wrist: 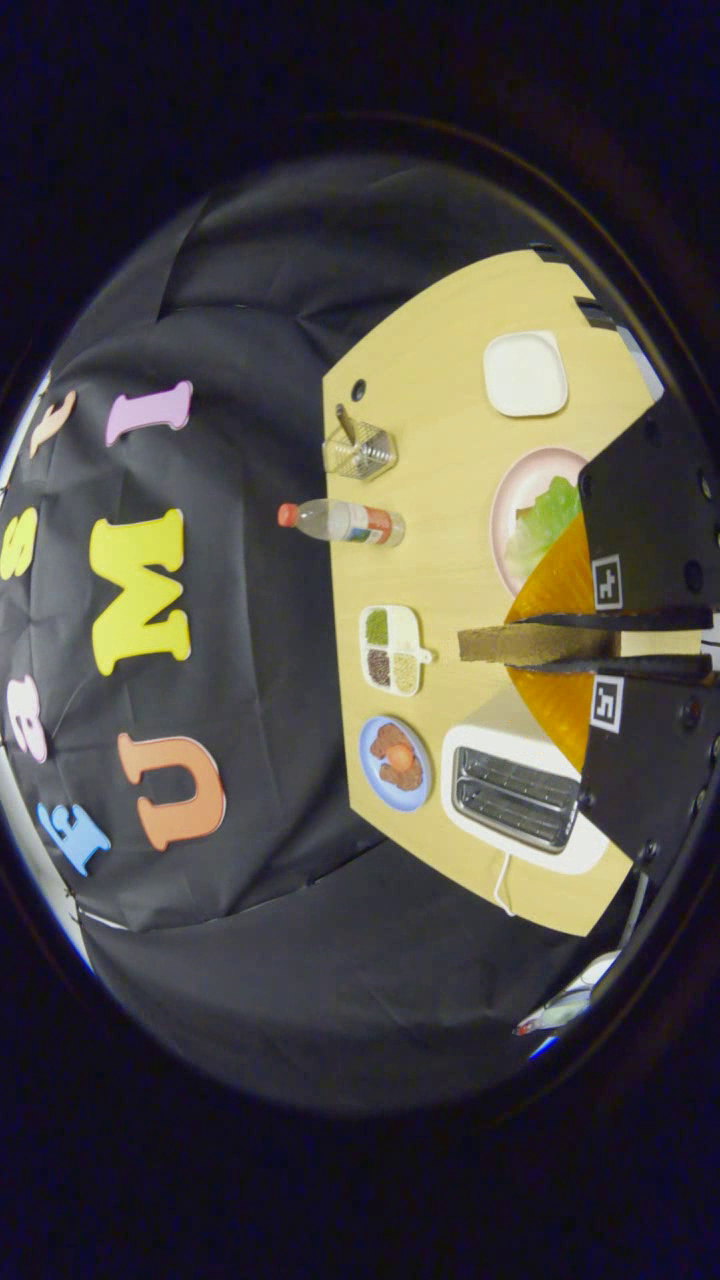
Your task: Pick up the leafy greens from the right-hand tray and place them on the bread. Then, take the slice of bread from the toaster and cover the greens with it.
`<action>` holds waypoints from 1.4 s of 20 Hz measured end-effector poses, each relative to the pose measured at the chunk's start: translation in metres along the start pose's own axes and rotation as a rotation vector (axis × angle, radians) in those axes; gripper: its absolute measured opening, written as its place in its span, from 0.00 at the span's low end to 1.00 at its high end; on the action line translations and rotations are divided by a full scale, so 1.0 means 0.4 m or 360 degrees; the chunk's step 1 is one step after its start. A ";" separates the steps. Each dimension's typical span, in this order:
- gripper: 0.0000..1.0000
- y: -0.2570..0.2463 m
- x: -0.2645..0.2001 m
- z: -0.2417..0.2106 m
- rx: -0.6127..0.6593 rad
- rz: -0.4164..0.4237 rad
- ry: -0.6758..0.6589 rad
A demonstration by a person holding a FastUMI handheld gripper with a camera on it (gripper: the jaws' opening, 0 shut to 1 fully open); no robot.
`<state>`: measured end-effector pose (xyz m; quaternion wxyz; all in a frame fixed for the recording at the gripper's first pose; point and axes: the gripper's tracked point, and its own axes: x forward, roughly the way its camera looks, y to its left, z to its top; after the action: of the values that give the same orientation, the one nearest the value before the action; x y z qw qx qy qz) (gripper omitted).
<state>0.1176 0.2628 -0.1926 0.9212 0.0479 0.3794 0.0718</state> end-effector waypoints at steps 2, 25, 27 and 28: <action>0.09 -0.034 0.047 -0.027 0.0048 -0.0016 0.0064; 0.15 -0.227 0.244 -0.156 -0.0009 -0.0049 -0.0024; 0.25 -0.243 0.252 -0.165 -0.0023 -0.0055 -0.0036; 0.25 -0.259 0.259 -0.171 -0.0029 -0.0077 -0.0044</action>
<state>0.1519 0.1804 -0.3274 0.9283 0.0311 0.3669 0.0523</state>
